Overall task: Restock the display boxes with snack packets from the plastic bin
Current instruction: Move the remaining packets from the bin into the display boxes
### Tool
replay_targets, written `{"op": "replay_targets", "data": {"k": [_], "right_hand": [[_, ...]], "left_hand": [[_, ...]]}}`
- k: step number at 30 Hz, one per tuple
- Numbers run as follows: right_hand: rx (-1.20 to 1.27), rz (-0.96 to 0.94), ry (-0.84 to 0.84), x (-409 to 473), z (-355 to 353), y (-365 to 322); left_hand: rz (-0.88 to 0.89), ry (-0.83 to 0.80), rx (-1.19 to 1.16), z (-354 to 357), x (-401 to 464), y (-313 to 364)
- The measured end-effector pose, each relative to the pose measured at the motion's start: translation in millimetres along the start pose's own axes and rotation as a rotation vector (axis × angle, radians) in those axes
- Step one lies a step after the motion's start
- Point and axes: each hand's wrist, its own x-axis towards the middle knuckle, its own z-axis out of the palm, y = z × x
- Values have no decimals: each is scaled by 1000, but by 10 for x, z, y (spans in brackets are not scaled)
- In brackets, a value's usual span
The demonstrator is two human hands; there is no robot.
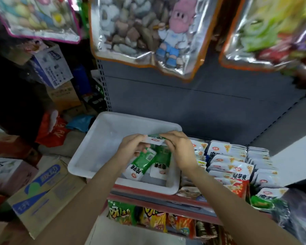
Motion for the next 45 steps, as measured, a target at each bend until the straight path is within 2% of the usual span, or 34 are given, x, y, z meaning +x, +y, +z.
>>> {"op": "replay_targets", "data": {"k": [5, 8, 10, 14, 19, 22, 25, 28, 36, 41, 45], "right_hand": [[120, 37, 162, -97, -715, 297], [121, 67, 223, -270, -1140, 566], [94, 104, 251, -426, -1408, 791], [107, 290, 322, -763, -1862, 1286], [114, 405, 329, -1034, -2217, 1824], [168, 465, 243, -1098, -2294, 2086], [228, 483, 225, -1106, -2323, 2267], [267, 466, 220, -1095, -2345, 2348], [413, 461, 180, -1003, -2450, 2312], [463, 525, -16, -1022, -2289, 2396], [521, 586, -20, -1027, -2223, 2425]], "left_hand": [[98, 2, 0, 813, -15, 312], [171, 37, 83, 1352, -42, 321], [238, -3, 158, 1665, -40, 220], [437, -217, 537, 2201, -96, -30], [655, -300, 1151, 2824, -94, -248], [676, -372, 1379, 3076, -74, -355], [579, -413, 1504, 3191, -45, -407], [561, -377, 1478, 3255, -11, -412], [467, -376, 1139, 3224, -54, -410], [469, -369, 1137, 3206, -73, -422], [487, -352, 1153, 3198, -78, -450]]}}
